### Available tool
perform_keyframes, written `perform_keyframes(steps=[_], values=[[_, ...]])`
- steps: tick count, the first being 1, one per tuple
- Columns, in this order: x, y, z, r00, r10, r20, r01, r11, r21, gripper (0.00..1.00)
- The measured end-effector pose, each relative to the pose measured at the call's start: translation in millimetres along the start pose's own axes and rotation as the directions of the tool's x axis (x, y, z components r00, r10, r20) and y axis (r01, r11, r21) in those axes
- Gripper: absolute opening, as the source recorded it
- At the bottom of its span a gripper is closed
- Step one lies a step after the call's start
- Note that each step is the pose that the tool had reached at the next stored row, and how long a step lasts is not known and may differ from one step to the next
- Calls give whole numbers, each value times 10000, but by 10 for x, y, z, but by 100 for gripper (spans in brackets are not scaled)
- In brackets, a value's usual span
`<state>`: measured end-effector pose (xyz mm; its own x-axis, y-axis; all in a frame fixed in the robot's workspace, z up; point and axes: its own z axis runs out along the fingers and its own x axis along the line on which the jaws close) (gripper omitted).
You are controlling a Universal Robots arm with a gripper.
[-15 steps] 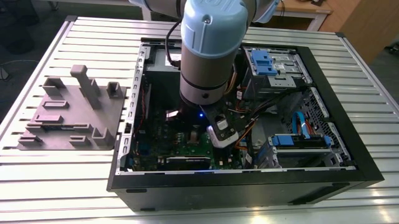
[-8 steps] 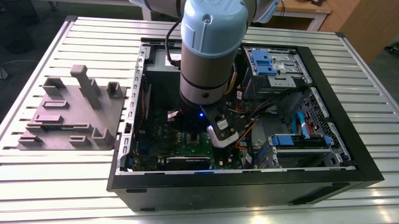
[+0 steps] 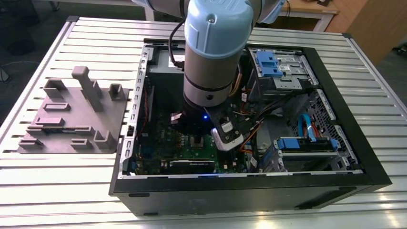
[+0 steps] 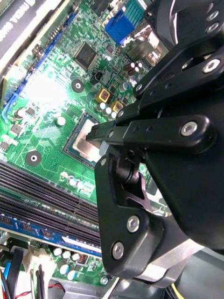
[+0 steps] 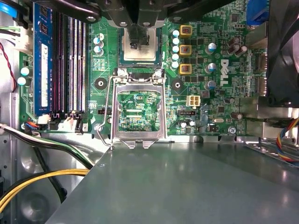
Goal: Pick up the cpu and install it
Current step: 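Close the cpu cover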
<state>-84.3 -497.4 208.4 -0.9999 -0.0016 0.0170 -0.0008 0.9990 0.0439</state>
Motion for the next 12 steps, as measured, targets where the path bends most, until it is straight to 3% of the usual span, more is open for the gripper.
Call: perform_keyframes(steps=[6,12], values=[[0,0,-3,10000,0,0,0,10000,0,10],[2,3,-79,10000,0,0,0,10000,2,10]])
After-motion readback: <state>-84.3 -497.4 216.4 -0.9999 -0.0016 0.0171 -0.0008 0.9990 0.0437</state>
